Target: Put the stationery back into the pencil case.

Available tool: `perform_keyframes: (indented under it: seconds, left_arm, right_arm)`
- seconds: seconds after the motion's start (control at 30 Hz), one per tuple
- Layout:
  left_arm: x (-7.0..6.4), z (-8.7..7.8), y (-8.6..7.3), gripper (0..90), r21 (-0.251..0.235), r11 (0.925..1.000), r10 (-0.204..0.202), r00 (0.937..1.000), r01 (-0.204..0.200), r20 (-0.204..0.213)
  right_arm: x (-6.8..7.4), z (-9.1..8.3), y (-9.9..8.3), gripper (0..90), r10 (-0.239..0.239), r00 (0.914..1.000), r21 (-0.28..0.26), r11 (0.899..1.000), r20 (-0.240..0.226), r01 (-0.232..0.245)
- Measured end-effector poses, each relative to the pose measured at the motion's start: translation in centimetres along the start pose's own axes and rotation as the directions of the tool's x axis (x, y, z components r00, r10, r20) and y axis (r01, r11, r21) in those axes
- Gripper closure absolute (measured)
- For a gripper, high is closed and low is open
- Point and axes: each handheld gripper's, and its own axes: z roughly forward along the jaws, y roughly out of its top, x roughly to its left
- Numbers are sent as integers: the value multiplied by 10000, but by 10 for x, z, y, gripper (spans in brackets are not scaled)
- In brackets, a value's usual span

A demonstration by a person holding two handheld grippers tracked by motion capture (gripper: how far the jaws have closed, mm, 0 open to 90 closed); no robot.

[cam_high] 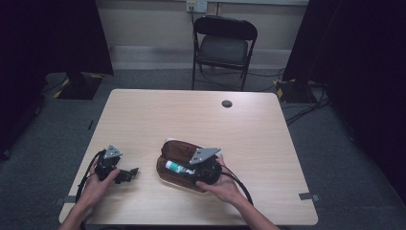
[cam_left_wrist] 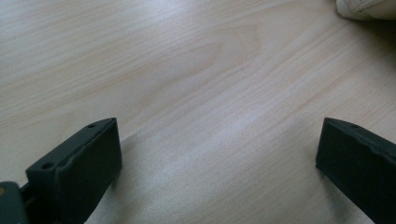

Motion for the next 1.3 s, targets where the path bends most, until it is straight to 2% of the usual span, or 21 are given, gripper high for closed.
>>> perform_keyframes:
  seconds: [0.17, 0.27, 0.33, 0.37, 0.5, 0.53, 0.63, 0.9, 0.97, 1.0, 1.03, 1.17, 1.3]
  left_arm:
    - [0, 0, 0, 0, -5, 10000, -3, 10000, 3, 0]
    - [0, 0, 0, 0, -2, 10000, 1, 10000, -1, 1]
    - [0, 0, 0, 0, -2, 10000, 0, 10000, 0, -1]
    - [0, 0, 0, 0, -3, 10000, -1, 10000, 1, -1]
    - [0, 0, 0, 0, -4, 10000, 0, 10000, 0, -1]
    - [0, 0, 0, 0, 0, 10000, 3, 10000, -3, -1]
    - [0, 0, 0, 0, -2, 10000, 4, 10000, -4, 0]
    - [0, 0, 0, 0, -3, 10000, 2, 10000, -2, -1]
    - [0, 0, 0, 0, -2, 10000, 1, 10000, -1, -1]
    - [0, 0, 0, 0, -4, 10000, -1, 10000, 1, 0]
    - [0, 0, 0, 0, 1, 10000, 2, 10000, -2, -7]
    - [0, 0, 0, 0, -8, 10000, -5, 10000, 5, 0]
    - [0, 0, 0, 0, -4, 10000, -4, 10000, 4, -8]
  right_arm:
    - [-12, -2, -3, 656, 553, 9954, -45, 9985, 776, -551]
    - [-13, -2, -4, 649, 410, 9868, -88, 9992, 1564, -401]
    - [-14, -5, -5, 563, 620, 9857, -292, 9979, 1570, -581]
    - [-13, -7, -4, 551, 677, 9836, -341, 9974, 1674, -628]
    - [-12, -18, -7, 567, 895, 9841, -568, 9950, 1537, -816]
    - [-11, -22, -9, 576, 1100, 9845, -621, 9928, 1368, -1023]
    - [-9, -33, -16, 575, 1175, 9847, -686, 9916, 1287, -1093]
    - [-12, -72, -48, 585, 1842, 9713, -962, 9806, 1502, -1710]
    - [-15, -80, -56, 577, 2009, 9643, -1009, 9774, 1724, -1856]
    - [-20, -87, -63, 568, 2172, 9577, -1048, 9741, 1886, -2003]
    - [-20, -87, -63, 568, 2172, 9577, -1048, 9741, 1886, -2003]
    - [-31, -98, -76, 536, 2471, 9407, -1148, 9674, 2325, -2258]
    - [-47, -103, -87, 475, 2808, 9127, -1125, 9594, 2969, -2586]
